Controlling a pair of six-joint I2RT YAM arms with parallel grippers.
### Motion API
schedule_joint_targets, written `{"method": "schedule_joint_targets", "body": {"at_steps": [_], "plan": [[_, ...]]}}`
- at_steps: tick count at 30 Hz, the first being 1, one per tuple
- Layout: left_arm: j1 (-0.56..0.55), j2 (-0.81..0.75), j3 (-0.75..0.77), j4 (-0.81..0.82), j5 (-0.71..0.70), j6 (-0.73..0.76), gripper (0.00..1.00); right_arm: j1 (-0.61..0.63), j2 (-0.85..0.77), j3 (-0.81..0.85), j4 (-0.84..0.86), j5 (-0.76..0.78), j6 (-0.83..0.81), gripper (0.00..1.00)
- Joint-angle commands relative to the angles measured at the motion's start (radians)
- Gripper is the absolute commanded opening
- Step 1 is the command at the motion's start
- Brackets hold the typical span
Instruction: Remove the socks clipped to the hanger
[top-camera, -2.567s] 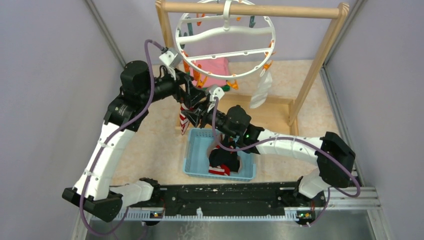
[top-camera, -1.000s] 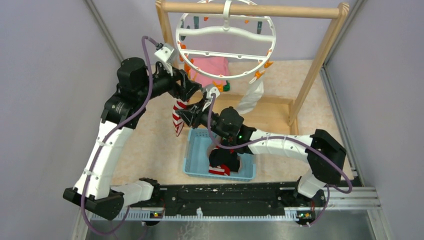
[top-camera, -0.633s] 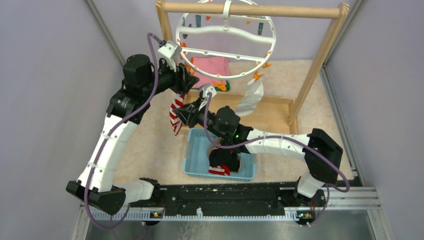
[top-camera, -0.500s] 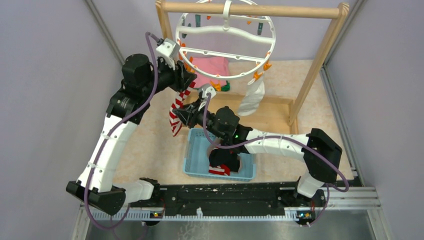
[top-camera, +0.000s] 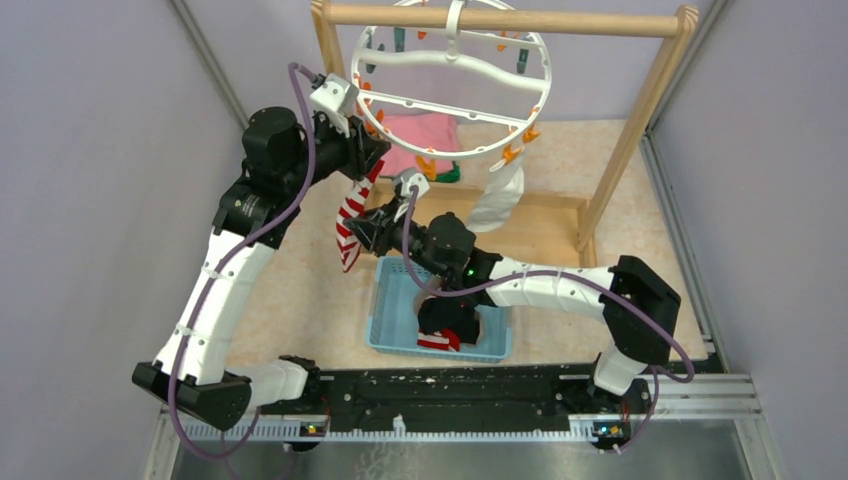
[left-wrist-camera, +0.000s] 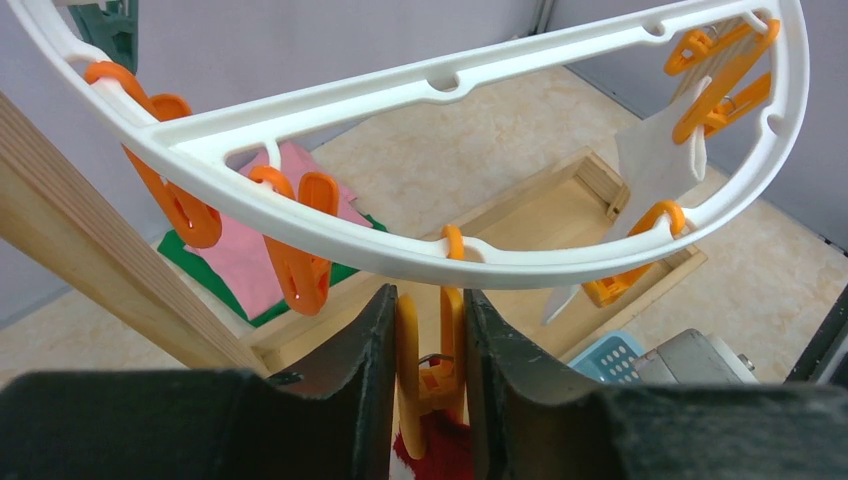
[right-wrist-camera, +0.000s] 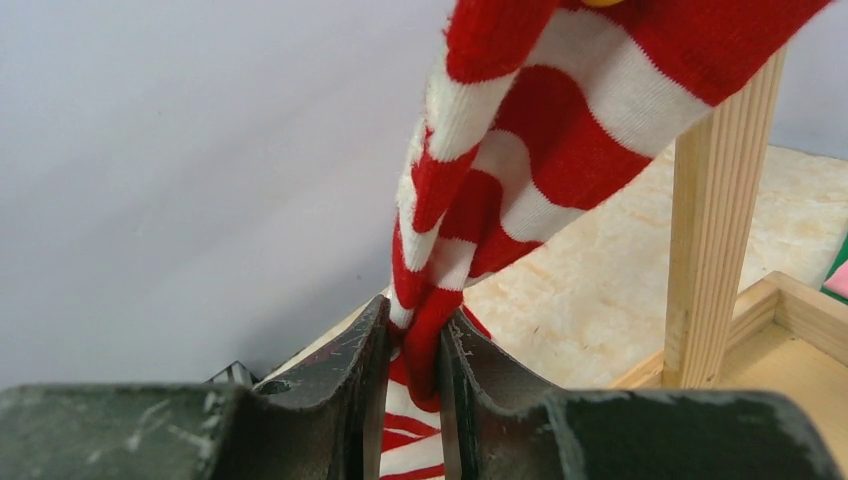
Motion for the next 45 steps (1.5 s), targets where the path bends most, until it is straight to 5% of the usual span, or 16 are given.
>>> {"method": "schedule_joint_targets", "body": {"at_steps": [1,5,12,27,29,33,45], "plan": [[-0.003,-0.003,0.011,0.057,-0.005,0.011,0.2,0.017,0.006,0.055,-0.005,-0.012,-0.006,0.23],[-0.003,-0.001,0.02,0.049,-0.007,0.009,0.0,0.017,0.006,0.055,-0.014,-0.014,-0.005,0.23],[-0.003,0.0,0.041,0.037,0.015,0.002,0.0,0.013,-0.059,-0.033,-0.035,-0.001,-0.038,0.23],[-0.003,-0.006,0.042,0.035,0.019,0.005,0.0,0.012,-0.458,-0.513,-0.264,-0.049,0.015,0.22],[-0.002,-0.007,0.041,0.035,-0.002,0.007,0.0,0.012,-0.489,-0.536,-0.314,-0.047,0.033,0.35],[-0.002,-0.01,0.041,0.041,-0.084,0.007,0.0,0.011,-0.538,-0.545,-0.446,-0.003,0.049,0.96],[0.002,-0.021,0.055,0.092,-0.282,0.049,0.0,-0.194,-0.701,-0.421,-0.754,-0.012,0.039,0.99]]}}
